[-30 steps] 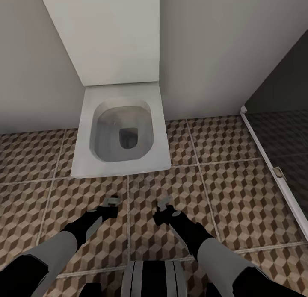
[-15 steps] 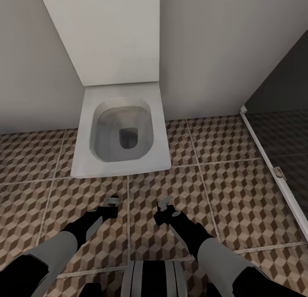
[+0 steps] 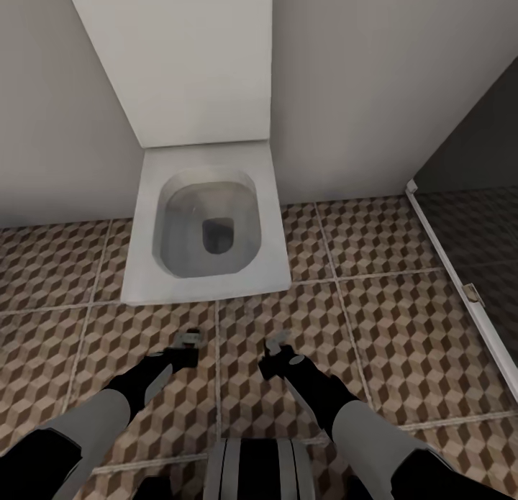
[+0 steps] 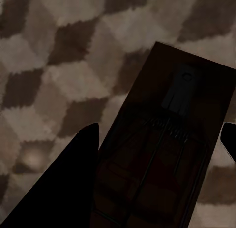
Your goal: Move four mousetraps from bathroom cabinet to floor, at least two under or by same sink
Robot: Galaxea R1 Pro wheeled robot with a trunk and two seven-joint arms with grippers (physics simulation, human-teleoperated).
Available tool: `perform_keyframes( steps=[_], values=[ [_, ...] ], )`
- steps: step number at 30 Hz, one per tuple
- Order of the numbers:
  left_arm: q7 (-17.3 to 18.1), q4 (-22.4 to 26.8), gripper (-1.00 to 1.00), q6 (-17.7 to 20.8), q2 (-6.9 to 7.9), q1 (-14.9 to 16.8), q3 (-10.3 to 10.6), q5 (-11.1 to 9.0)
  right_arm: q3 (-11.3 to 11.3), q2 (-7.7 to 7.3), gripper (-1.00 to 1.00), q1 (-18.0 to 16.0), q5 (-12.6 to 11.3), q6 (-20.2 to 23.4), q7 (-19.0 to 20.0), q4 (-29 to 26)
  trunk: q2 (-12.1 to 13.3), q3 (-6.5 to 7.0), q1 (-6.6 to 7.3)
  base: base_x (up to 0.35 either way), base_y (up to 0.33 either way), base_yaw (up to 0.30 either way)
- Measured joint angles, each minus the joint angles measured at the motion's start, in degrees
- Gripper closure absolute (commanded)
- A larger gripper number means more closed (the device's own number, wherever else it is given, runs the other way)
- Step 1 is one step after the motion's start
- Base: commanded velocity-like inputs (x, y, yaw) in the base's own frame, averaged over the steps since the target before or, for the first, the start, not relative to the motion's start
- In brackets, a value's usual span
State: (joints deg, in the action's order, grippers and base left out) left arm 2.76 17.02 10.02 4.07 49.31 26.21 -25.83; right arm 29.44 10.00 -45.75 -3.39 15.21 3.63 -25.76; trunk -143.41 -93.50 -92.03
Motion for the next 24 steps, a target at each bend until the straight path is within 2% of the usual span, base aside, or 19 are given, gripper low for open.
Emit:
perform_keyframes(
  steps=[9, 19, 24],
  values=[
    [0.00, 0.00, 1.00, -0.02, 0.00, -0.01, -0.01, 0.00, 0.02, 0.00, 1.00, -0.02, 0.03, 0.00, 0.00, 0.01, 0.00, 0.00, 0.00, 0.126, 0.098, 0.000],
    [0.00, 0.00, 1.00, -0.03, 0.00, -0.01, 0.01, 0.00, 0.03, 0.00, 1.00, 0.00, 0.04, 0.00, -0.18, 0.01, 0.00, 0.00, -0.01, 0.014, 0.011, 0.000],
    [0.00, 0.00, 1.00, -0.03, 0.00, 0.00, 0.03, 0.00, -0.01, 0.00, 1.00, 0.00, 0.06, 0.01, -3.37, -0.01, 0.00, 0.00, -0.01, 0.000, 0.000, 0.000]
  ],
)
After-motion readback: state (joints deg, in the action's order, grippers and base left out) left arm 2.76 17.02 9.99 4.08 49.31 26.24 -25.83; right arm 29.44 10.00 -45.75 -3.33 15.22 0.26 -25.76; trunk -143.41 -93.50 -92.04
